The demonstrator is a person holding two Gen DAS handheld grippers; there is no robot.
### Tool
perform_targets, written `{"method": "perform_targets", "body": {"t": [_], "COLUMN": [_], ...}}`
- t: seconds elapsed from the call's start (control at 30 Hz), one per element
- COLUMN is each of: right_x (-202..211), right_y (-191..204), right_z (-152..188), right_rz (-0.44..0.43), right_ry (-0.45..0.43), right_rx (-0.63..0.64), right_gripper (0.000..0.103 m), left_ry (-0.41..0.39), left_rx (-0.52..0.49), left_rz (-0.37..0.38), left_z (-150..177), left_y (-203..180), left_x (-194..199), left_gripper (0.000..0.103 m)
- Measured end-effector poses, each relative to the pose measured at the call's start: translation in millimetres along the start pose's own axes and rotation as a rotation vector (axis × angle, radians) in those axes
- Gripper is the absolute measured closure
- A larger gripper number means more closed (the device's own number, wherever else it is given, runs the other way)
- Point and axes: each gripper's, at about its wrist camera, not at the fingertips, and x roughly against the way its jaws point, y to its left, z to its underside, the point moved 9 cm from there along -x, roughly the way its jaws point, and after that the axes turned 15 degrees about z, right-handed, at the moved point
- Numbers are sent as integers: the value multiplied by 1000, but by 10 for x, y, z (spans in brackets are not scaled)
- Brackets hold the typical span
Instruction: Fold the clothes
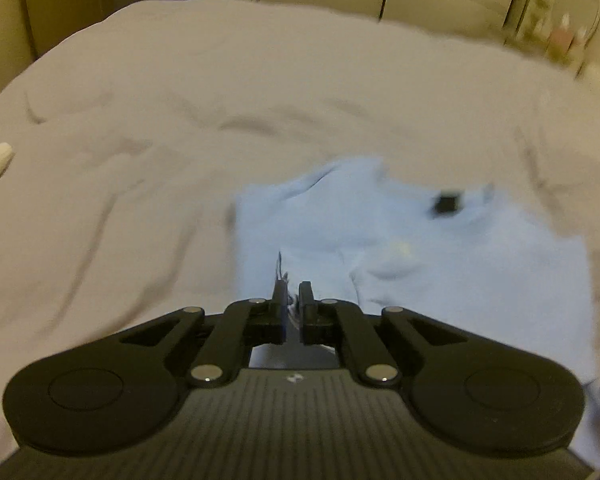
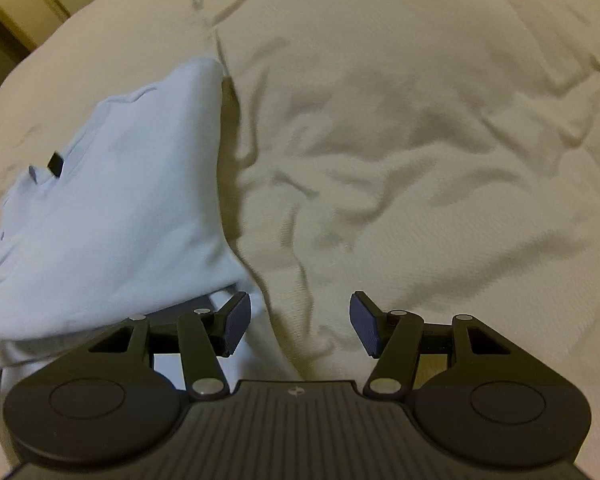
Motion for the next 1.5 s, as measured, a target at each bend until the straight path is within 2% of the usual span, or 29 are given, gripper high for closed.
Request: {"method": "perform_targets", "body": {"t": [0.2, 0.27, 0.4, 0.47, 0.5, 0.53, 0.57, 0.63, 0.73, 0.8, 0.83, 0.9, 0.93, 1.0, 1.07, 1.17, 1.27, 1.3, 1.37, 1.43, 1.5], "right_x": [-97, -79, 48, -22, -47, -72, -89, 24, 176, 242, 237, 133, 20, -304, -383, -164, -23, -40, 29, 207, 309], "right_y": [84, 107, 324, 428, 439, 449, 459, 478, 543, 656, 729, 875, 918, 912, 840, 743, 637, 574, 456, 365, 321], "right_z": [21, -8, -36, 14, 26, 38, 44, -33, -167, -257, -288, -328, -324, -281, -303, -326, -136, -40, 145, 336, 586], "right_rz": [53, 67, 67, 122, 135, 147, 156, 118, 80, 27, -3, -48, -42, 37, 30, 16, -11, 16, 41, 7, -11], "right_ry": [11, -10, -100, -96, -85, -74, -66, -106, -182, -228, -231, -206, -176, -93, -57, -103, -102, -79, -71, -87, -66], "right_rx": [58, 81, 254, 358, 363, 368, 369, 322, 292, 279, 279, 286, 299, 348, 303, 269, 263, 273, 277, 261, 272], "right_gripper": [44, 44, 44, 45, 45, 48, 47, 47, 47, 51, 55, 58, 59, 60, 58, 59, 60, 60, 59, 59, 60], "left_ry": [107, 100, 58, 115, 138, 138, 108, 54, 55, 100, 124, 183, 209, 200, 173, 133, 199, 219, 221, 229, 286], "left_rx": [-61, -69, -117, -178, -201, -193, -162, -107, -138, -197, -225, -246, -233, -202, -179, -154, -135, -137, -137, -157, -179], "left_rz": [-51, -60, -91, -129, -145, -136, -90, 0, 87, 107, 109, 46, 27, 29, 50, 72, 56, 49, 80, 137, 166], "left_z": [280, 283, 166, 194, 205, 200, 154, 63, 40, 109, 149, 269, 309, 261, 191, 156, 383, 479, 621, 787, 1062], "left_y": [33, 59, 98, 101, 102, 86, 31, -89, -368, -527, -592, -562, -523, -510, -511, -441, -327, -316, -376, -461, -519], "left_x": [-334, -329, -273, -352, -377, -347, -275, -140, -191, -419, -541, -820, -921, -917, -811, -606, -554, -510, -330, -122, -13], "left_gripper": [99, 98, 102, 102, 102, 102, 102, 100, 99, 93, 93, 92, 93, 94, 94, 90, 89, 88, 89, 89, 88]}}
